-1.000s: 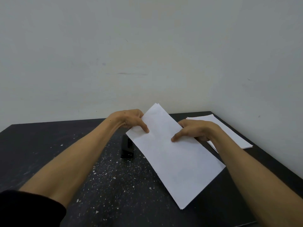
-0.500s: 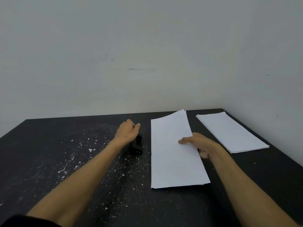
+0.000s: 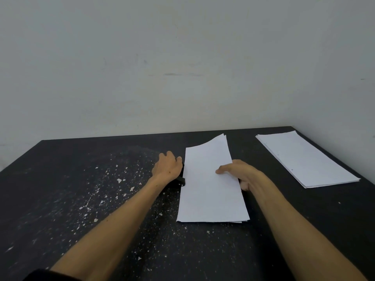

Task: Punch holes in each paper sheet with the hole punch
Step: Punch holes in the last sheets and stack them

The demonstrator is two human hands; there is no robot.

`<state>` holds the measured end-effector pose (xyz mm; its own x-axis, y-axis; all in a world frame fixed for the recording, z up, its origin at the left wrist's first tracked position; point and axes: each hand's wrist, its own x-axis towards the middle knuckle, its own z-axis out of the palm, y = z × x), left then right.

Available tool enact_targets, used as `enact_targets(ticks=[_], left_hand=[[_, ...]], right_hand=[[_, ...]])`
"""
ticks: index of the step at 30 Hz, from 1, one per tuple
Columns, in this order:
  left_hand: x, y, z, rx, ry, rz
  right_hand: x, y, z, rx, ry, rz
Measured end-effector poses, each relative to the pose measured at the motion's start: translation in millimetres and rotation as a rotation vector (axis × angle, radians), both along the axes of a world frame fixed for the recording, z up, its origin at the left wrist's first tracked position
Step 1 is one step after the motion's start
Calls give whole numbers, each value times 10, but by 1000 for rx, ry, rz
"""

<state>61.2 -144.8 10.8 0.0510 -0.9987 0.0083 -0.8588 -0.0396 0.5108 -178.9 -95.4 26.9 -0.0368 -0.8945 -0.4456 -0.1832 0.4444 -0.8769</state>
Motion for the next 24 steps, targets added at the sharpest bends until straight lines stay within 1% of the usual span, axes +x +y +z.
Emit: enact_targets(ticks=[15, 20, 24], left_hand=[[-24, 0, 14, 33, -48, 0], [-13, -11, 18, 44, -38, -8], [-10, -18, 30, 52, -26, -14]], right_hand=[[22, -209, -78, 79, 65, 6], [83, -164, 50, 49, 93, 52], [58, -170, 37, 29, 105, 68]])
